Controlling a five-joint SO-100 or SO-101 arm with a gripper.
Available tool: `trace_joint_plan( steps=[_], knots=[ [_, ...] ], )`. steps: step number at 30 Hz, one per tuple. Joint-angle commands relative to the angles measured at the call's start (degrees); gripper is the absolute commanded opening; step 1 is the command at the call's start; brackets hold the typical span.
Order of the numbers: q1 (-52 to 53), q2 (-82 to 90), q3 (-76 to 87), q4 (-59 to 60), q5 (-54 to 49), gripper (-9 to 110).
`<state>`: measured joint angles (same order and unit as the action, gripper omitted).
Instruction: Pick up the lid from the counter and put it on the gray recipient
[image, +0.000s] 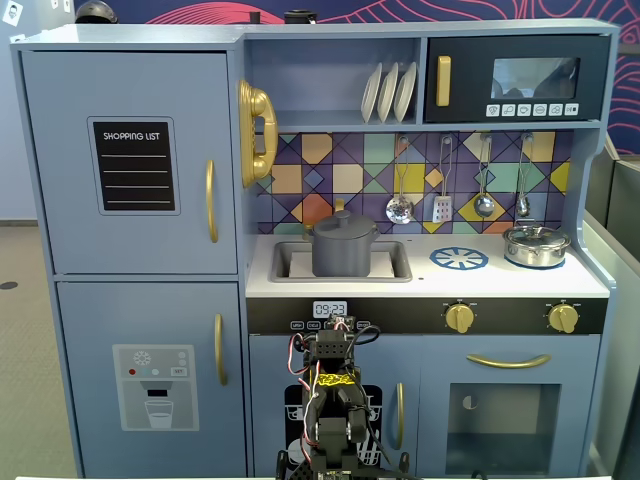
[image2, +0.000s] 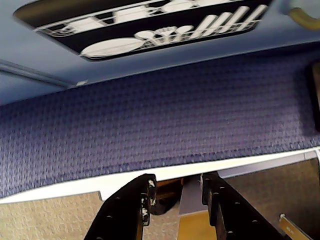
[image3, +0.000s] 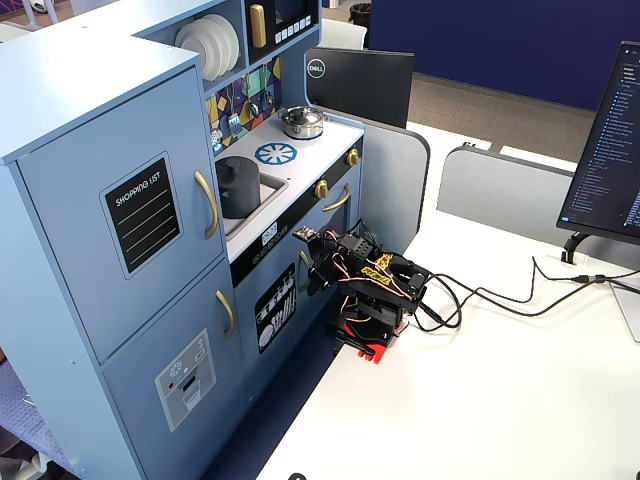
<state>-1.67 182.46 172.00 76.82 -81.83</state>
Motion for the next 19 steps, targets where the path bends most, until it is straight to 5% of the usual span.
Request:
trace_joint_plan(
  steps=[1,19],
  knots=[
    [1.7,-0.4,-0.1,10.2,-1.1,1],
    [1.8,-0.4,-0.1,10.8,-4.7,2]
  ],
)
